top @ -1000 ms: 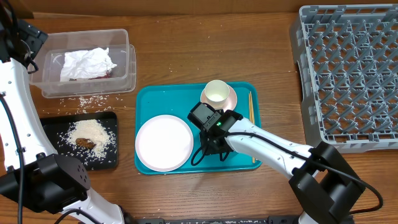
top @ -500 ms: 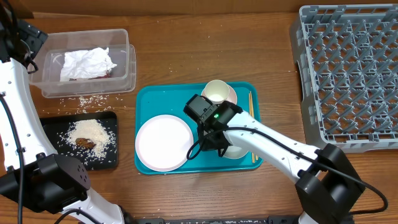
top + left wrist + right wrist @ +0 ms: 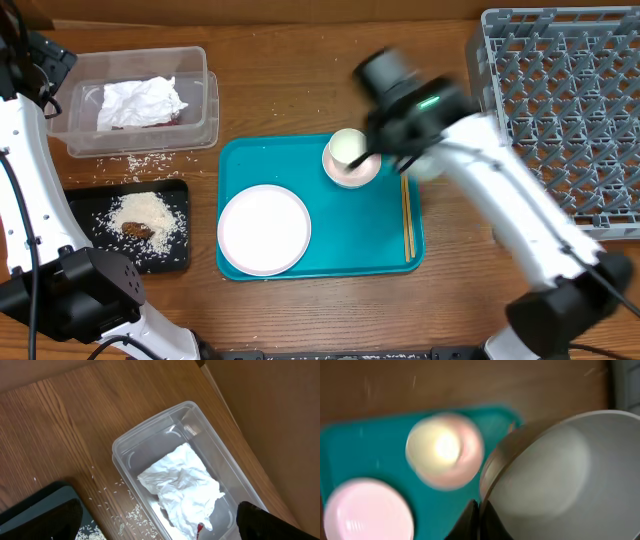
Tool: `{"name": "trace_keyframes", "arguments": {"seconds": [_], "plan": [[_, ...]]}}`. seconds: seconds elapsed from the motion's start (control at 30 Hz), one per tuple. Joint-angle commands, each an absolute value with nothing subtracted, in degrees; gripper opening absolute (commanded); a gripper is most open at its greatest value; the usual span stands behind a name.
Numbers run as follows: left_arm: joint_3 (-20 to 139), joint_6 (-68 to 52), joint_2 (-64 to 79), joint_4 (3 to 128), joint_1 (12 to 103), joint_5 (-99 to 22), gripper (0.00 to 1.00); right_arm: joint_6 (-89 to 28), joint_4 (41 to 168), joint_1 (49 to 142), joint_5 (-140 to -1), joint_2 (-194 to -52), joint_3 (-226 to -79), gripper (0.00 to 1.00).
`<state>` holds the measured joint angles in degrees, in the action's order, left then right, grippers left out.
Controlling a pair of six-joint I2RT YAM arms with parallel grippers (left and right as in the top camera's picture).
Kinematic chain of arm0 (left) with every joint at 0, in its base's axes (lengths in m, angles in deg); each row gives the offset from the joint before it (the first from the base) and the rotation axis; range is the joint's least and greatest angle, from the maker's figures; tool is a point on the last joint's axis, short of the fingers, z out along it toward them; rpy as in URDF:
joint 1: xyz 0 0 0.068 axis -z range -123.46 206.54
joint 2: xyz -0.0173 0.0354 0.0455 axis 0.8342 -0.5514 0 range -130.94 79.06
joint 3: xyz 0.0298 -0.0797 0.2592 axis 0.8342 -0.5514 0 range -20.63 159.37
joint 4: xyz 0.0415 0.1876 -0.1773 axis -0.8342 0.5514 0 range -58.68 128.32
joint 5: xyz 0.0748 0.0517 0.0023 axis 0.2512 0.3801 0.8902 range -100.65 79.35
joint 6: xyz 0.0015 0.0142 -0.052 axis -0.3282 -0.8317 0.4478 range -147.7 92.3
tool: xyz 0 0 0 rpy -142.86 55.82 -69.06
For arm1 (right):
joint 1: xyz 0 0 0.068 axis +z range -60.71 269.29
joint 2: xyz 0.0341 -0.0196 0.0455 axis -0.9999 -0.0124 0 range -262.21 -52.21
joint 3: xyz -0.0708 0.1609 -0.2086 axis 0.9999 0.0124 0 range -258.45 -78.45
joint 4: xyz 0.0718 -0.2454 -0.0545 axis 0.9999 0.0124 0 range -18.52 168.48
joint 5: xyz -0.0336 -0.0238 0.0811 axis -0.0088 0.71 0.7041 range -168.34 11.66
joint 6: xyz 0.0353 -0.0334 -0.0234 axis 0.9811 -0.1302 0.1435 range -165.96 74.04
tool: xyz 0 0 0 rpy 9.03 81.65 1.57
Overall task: Sort waste into correct bins and load items into the dishwasher
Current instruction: 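Carry the white bowl right and place it in the grey dish rack, then release the bowl in the rack and withdraw the right gripper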
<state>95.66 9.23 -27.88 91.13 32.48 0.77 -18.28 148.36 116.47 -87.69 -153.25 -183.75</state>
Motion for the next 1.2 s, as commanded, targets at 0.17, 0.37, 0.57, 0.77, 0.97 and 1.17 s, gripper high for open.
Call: {"name": "trace_keyframes", "arguments": {"seconds": [0.17, 0.37, 0.57, 0.77, 0.97, 1.17], "plan": [[95.88, 8.29, -28.21, 91.07, 32.18, 1.53, 1.00, -26.87, 141.50, 82.57, -74.05, -149.14, -190.94, 0.04], [95.88, 8.29, -28.21, 91.07, 32.18, 1.53, 1.00, -27.22, 131.88, 59.62, -60.30, -153.31, -190.92, 0.04], [95.88, 8.29, -28.21, 91.09, 32.18, 1.53, 1.00, -27.70, 123.88, 45.17, -47.73, -159.98, -190.92, 0.04], [95.88, 8.29, -28.21, 91.09, 32.18, 1.53, 1.00, -31.27, 114.29, 37.33, -28.24, -167.24, -190.92, 0.04], [95.88, 8.29, -28.21, 91.07, 32.18, 1.53, 1.00, -31.00, 101.11, 33.35, -10.82, -175.02, -190.92, 0.04], [95.88, 8.29, -28.21, 91.07, 32.18, 1.53, 1.00, -31.05, 98.92, 32.78, -10.29, -179.76, -190.92, 0.04]]}}
